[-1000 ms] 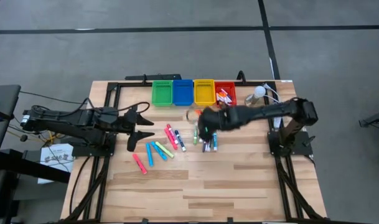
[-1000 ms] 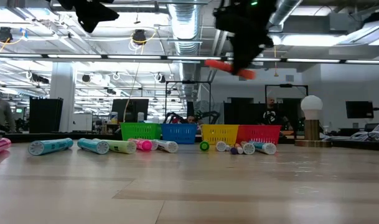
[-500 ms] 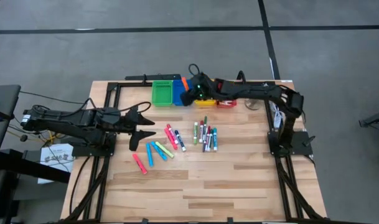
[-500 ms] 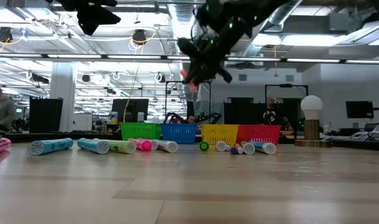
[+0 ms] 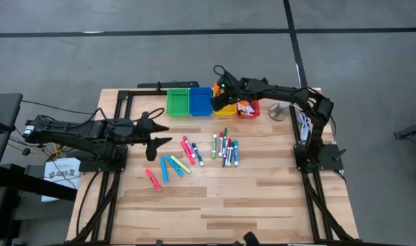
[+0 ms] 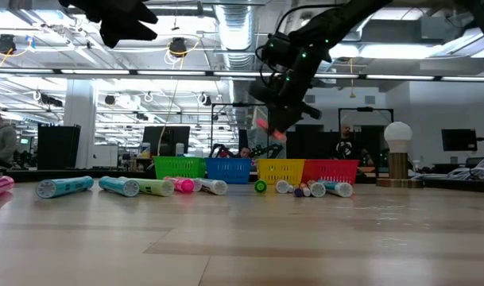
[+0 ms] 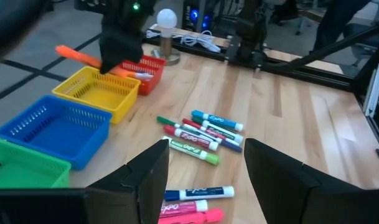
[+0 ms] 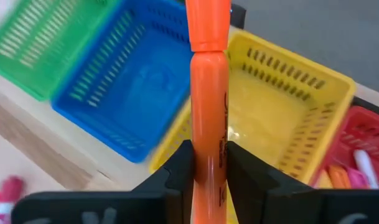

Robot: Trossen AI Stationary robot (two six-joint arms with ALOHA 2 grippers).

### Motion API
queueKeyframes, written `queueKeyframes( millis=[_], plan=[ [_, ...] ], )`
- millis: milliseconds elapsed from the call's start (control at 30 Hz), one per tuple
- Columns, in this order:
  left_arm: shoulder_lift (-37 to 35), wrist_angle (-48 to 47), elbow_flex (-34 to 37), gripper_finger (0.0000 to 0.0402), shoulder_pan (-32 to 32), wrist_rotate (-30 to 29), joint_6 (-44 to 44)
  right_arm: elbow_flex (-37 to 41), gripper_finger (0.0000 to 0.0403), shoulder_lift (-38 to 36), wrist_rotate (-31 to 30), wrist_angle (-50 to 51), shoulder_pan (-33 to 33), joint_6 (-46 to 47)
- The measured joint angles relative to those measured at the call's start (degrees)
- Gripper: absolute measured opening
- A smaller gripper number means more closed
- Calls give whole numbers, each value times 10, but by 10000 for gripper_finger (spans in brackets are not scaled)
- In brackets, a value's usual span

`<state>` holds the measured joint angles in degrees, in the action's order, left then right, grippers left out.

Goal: Pick & Place Markers
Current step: Put the orange highlighter into the yellow basket, then put the right pink highlighter into the yellow basket

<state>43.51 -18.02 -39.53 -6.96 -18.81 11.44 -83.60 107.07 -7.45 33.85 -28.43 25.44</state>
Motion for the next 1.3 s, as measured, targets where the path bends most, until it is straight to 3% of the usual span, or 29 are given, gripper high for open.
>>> queueKeyframes(
  millis=[667,1300],
  plan=[
    [34,5,0,208,0,-43,30,4,118,0,-2,5,-9,-51],
    [35,0,0,208,2,-46,27,4,102,-6,0,11,-12,-53]
  ],
)
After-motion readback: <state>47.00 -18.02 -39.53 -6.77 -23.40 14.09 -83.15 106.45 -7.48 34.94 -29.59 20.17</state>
